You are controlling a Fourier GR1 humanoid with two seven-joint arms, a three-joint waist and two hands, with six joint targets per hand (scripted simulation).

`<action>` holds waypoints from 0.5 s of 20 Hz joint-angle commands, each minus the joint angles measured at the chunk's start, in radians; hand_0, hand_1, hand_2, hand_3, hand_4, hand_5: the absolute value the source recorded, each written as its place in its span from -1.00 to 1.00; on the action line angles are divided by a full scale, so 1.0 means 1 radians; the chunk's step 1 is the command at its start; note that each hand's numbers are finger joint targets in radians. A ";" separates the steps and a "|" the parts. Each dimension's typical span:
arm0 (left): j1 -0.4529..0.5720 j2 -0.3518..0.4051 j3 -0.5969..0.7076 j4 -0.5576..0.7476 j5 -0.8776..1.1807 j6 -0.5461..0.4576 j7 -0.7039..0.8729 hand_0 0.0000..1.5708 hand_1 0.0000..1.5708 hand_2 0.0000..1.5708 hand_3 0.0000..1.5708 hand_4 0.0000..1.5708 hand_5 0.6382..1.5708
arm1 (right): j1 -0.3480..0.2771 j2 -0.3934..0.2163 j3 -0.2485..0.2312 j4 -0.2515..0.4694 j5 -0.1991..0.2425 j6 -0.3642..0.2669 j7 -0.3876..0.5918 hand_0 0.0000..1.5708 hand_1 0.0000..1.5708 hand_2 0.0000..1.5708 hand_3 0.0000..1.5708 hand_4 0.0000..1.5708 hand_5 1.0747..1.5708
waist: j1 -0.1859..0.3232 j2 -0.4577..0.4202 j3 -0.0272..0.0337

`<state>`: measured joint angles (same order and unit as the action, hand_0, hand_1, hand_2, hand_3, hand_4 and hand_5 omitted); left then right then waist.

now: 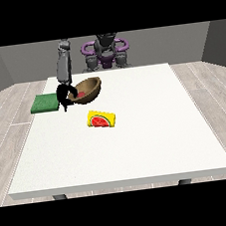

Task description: Pick the cup and pour the ball into the bowl, then pick the bowl and place it on the pad

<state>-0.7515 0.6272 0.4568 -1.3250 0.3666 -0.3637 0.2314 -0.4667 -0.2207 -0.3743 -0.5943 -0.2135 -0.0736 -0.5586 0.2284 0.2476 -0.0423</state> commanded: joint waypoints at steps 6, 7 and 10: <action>0.029 0.004 0.007 0.043 0.020 -0.032 0.001 -1.00 -1.00 -1.00 -1.00 0.49 0.91 | 0.052 -0.115 0.056 0.022 0.089 -0.164 0.251 1.00 1.00 1.00 0.58 0.28 0.90 | 0.006 -0.036 0.0380; 0.019 0.029 0.029 0.082 0.018 -0.037 -0.017 -1.00 -1.00 -1.00 -1.00 0.50 0.90 | 0.033 -0.146 0.069 -0.001 0.096 -0.157 0.284 1.00 1.00 1.00 0.61 0.30 0.90 | -0.021 -0.015 0.0369; 0.047 0.028 0.030 0.128 0.000 -0.022 -0.001 -1.00 -1.00 -1.00 -1.00 0.52 0.91 | 0.012 -0.204 0.109 -0.045 0.115 -0.161 0.430 1.00 1.00 1.00 0.41 0.31 0.91 | -0.059 -0.095 0.0360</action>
<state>-0.7270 0.6486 0.4814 -1.2450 0.3814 -0.3926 0.2225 -0.4557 -0.2694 -0.2986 -0.6647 -0.1756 -0.1870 -0.3177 0.2223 0.1940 -0.0091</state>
